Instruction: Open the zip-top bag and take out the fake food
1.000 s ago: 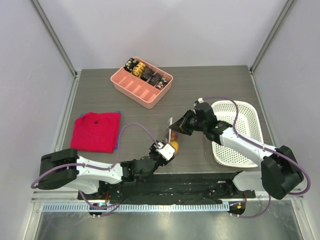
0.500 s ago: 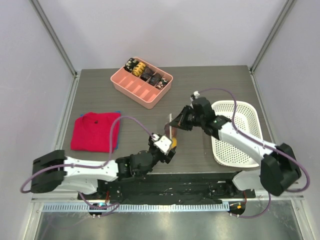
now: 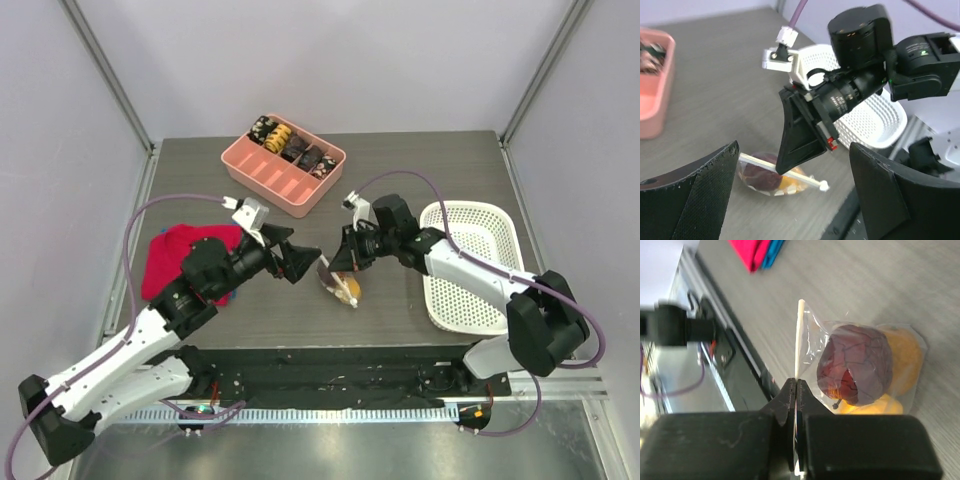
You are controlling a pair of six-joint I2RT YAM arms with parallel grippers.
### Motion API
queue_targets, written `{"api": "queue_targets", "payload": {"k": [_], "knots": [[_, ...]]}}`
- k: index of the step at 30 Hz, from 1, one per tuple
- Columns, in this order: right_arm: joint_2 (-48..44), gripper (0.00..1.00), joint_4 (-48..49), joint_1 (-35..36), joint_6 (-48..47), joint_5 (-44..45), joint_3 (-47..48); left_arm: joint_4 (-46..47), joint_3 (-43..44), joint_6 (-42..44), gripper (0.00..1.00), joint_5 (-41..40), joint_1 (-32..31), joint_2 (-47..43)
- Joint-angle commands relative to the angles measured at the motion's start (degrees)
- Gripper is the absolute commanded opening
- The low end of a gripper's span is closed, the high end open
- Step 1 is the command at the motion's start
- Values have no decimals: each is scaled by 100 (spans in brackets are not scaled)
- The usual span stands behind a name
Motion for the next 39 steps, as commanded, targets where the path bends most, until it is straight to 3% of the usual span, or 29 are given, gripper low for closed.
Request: {"api": "queue_targets", "payload": {"k": [1, 3, 9, 19, 25, 30, 32, 34, 35, 36, 39], "knots": [[-469, 1, 352, 39, -1006, -1082, -284, -635, 179, -550, 90, 2201, 774, 652], [-557, 1, 396, 39, -1095, -1303, -346, -459, 188, -778, 90, 2737, 1056, 785], [-882, 2, 739, 48, -805, -2358, -399, -55, 214, -919, 91, 3836, 1127, 1145], [-1261, 1, 616, 48, -787, -2552, -320, 218, -23, -1139, 87, 4338, 1118, 1058], [-1392, 1, 607, 13, -787, -2499, -232, 429, -76, -1271, 54, 4541, 1118, 1216], [-1481, 2, 598, -22, -735, -2508, -188, 420, -41, -1245, 33, 4523, 1118, 1242], [-1446, 1, 607, -31, -682, -2499, -144, 499, -23, -1289, 3, 4488, 1127, 1251], [-1428, 2, 607, -31, -568, -2334, -127, 482, 21, -1323, 0, 4331, 1118, 1207], [-1454, 6, 589, -31, -507, -1776, -135, 464, 12, -1367, 0, 4164, 1118, 1164], [-1489, 33, 554, -31, -332, -1422, -144, 429, 21, -1411, 0, 3649, 1127, 1024], [-1805, 75, 658, -49, 159, -76, -460, 201, 74, -1630, 0, 2882, 1127, 628]]}}
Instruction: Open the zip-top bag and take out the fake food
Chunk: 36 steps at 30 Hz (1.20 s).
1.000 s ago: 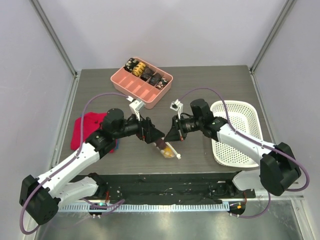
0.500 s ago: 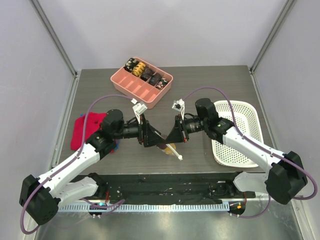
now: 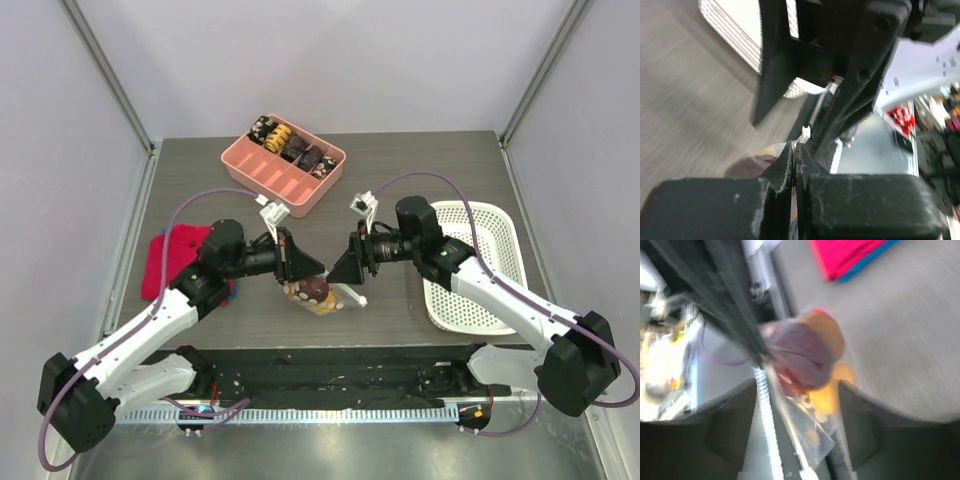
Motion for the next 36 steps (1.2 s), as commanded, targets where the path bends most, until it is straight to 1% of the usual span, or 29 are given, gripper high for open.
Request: {"api": "queue_targets", "payload": {"k": [1, 2, 3, 4, 5, 6, 7, 8, 9, 10, 12, 14, 15, 16, 18, 22, 26, 29, 32, 36], "knots": [[-529, 79, 364, -46, 708, 1846, -172, 32, 137, -387, 0, -1283, -1, -618], [-634, 83, 487, -46, 874, 2049, -425, 215, 102, -658, 0, -1364, -1, -689], [-827, 86, 897, -46, 1033, 2355, -593, 234, 102, -765, 0, -1478, -1, -820], [-959, 87, 1092, -55, 1339, 2480, -769, 226, 110, -871, 0, -1758, -1, -882], [-1082, 89, 1373, -47, 1472, 2525, -1188, 226, 102, -1054, 0, -1900, -1, -944], [-1344, 90, 2019, -46, 1596, 2647, -1410, 173, 119, -1117, 0, -2014, -1, -1040], [-1486, 90, 2217, -55, 1832, 2753, -1751, 121, 128, -1187, 0, -2294, -1, -1067], [-1609, 92, 2428, -55, 1904, 2824, -1929, 111, 119, -1258, 0, -2392, -1, -1094], [-1732, 92, 3057, -55, 1983, 2807, -2113, 59, 119, -1398, 0, -2498, -1, -1120], [-1916, 92, 3324, -47, 2079, 2807, -2446, 85, 102, -1469, 0, -2542, -1, -1155], [-2023, 93, 3973, -64, 2072, 2789, -2694, 234, 32, -1653, 0, -2578, 8, -1182], [-2094, 93, 4274, -55, 1975, 2816, -3002, 392, -21, -1803, 0, -2543, -1, -1226], [-2111, 93, 4841, -47, 1983, 2789, -3125, 488, -56, -1916, 0, -2534, -1, -1226], [-2120, 93, 5134, -55, 1983, 2781, -3343, 568, -83, -1996, 0, -2534, 8, -1252], [-2077, 92, 5810, -46, 1975, 2632, -3468, 691, -118, -2093, 0, -2516, -1, -1296], [-1849, 89, 6481, -47, 2001, 2473, -3557, 1007, -267, -2426, 0, -2525, -1, -1331], [-1374, 86, 7288, -55, 2247, 2279, -3627, 1420, -408, -2681, 0, -2481, -1, -1314], [-1128, 84, 7614, -46, 2308, 2271, -3644, 1596, -469, -2840, 0, -2393, -1, -1235], [-1075, 80, 7651, -47, 2309, 2279, -3592, 1860, -592, -2963, 0, -2323, -1, -1226], [-1005, 73, 7668, -55, 2265, 2183, -3477, 2080, -733, -3103, 0, -2288, -1, -1165]]}}
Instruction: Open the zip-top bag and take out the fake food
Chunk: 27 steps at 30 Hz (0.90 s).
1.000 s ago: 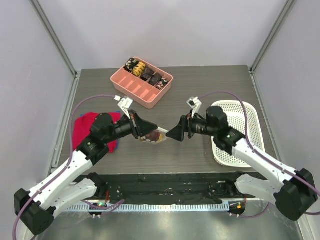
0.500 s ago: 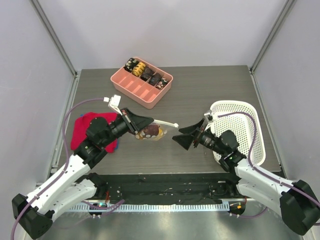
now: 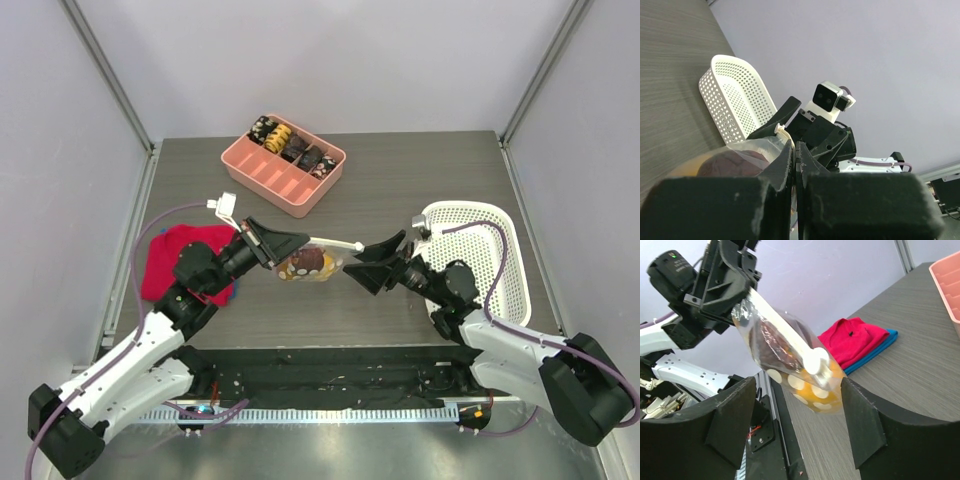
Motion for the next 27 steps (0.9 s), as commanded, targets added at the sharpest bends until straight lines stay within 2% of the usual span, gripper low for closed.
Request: {"api": "queue_targets", "payload": {"k": [1, 7, 10, 13, 14, 15, 16, 17, 18, 19, 20, 23, 24, 27], "knots": [[128, 72, 672, -16, -61, -125, 170, 816, -121, -284, 0, 145, -1, 86], [506, 64, 1278, -7, 141, -293, 171, 1265, -288, -548, 0, 198, -1, 148], [629, 56, 1358, 1, 150, -205, 153, 1292, -297, -540, 0, 250, -1, 130], [594, 36, 1069, -7, 106, -178, 310, 1143, -315, -452, 0, 312, -1, 43], [533, 17, 633, -7, 54, -213, 390, 1003, -237, -217, 0, 356, -1, 7], [289, 6, 306, -16, -34, -170, 451, 480, -175, -6, 0, 408, -1, -54], [173, 1, -54, -7, -269, -135, 582, 196, -105, 188, 0, 470, -1, -98], [33, 1, -632, -7, -411, -143, 645, -181, -34, 677, 0, 488, -1, -124], [-168, 1, -977, -16, -569, -204, 845, -994, 227, 969, 1, 462, -1, -116], [-266, 1, -1946, -16, -919, -196, 1004, -1637, 430, 1720, 8, 322, -1, -90], [-328, 1, -2425, -16, -1096, -213, 1162, -2557, 867, 2093, 33, 295, -1, -37], [-408, 1, -3527, -7, -1493, -633, 1646, -3592, 1432, 3200, 70, 5, -1, 121], [-364, 1, -3694, -16, -1580, -1140, 1839, -3925, 1739, 3431, 71, 22, -1, 234], [-162, 1, -4520, -7, -1967, -1750, 2287, -3999, 2179, 3915, 78, 732, -1, 489]]}}
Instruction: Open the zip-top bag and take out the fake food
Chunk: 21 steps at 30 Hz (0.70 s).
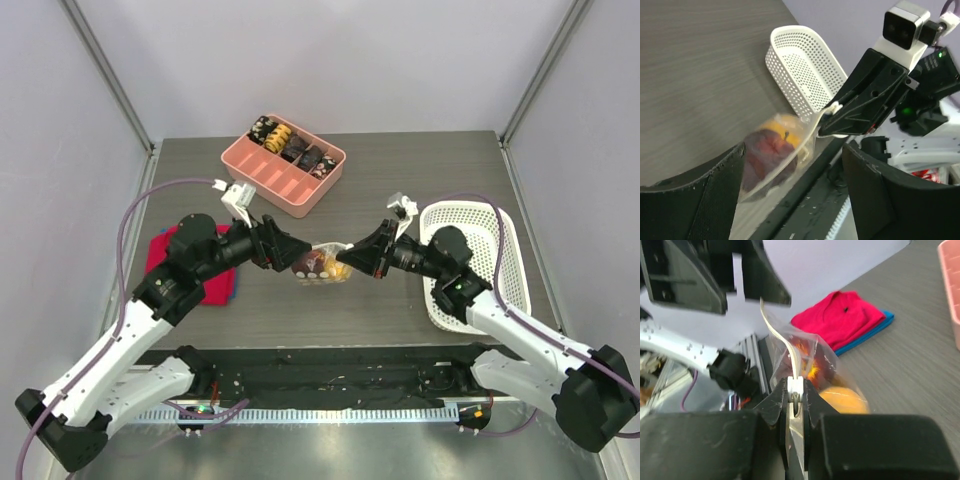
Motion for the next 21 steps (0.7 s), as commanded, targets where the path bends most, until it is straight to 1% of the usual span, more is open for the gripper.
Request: {"api": "queue_targets", "payload": {"k": [1, 2, 4, 5, 6, 8, 9, 12, 16, 19, 20, 21], "knots": [[207, 2, -1819, 17, -849, -1272, 732, -1061, 734, 1475, 78, 776, -1, 518], [234, 2, -2049, 8, -1084, -1361, 829, -1122, 830, 1580, 77, 1336, -1, 712], [374, 2, -2575, 8, -1244, -1485, 1101, -1289, 1085, 1923, 77, 1726, -9, 1168], [401, 1, -2665, 8, -1280, -1494, 1172, -1394, 1182, 2063, 77, 2067, -10, 1293], [454, 1, -2718, 17, -1254, -1555, 1251, -1561, 1270, 2456, 76, 2236, -10, 1407], [524, 1, -2745, 17, -1201, -1721, 1287, -1922, 1534, 2661, 75, 2404, -10, 1679], [525, 1, -2789, 17, -1192, -1731, 1313, -1940, 1561, 2766, 75, 2788, -18, 1741], [577, 2, -2780, 26, -1148, -1863, 1339, -1905, 1543, 2838, 74, 3071, -27, 1935], [586, 1, -2693, 17, -1122, -1933, 1331, -1853, 1456, 2899, 71, 3161, -36, 2111], [604, 1, -2649, 26, -1061, -1968, 1339, -1616, 1315, 2794, 66, 3388, -36, 2190], [604, 1, -2631, 17, -1034, -1968, 1339, -1589, 1315, 2742, 61, 3398, -36, 2208], [604, 1, -2614, 17, -1025, -1968, 1339, -1563, 1324, 2741, 60, 3398, -36, 2225]]}}
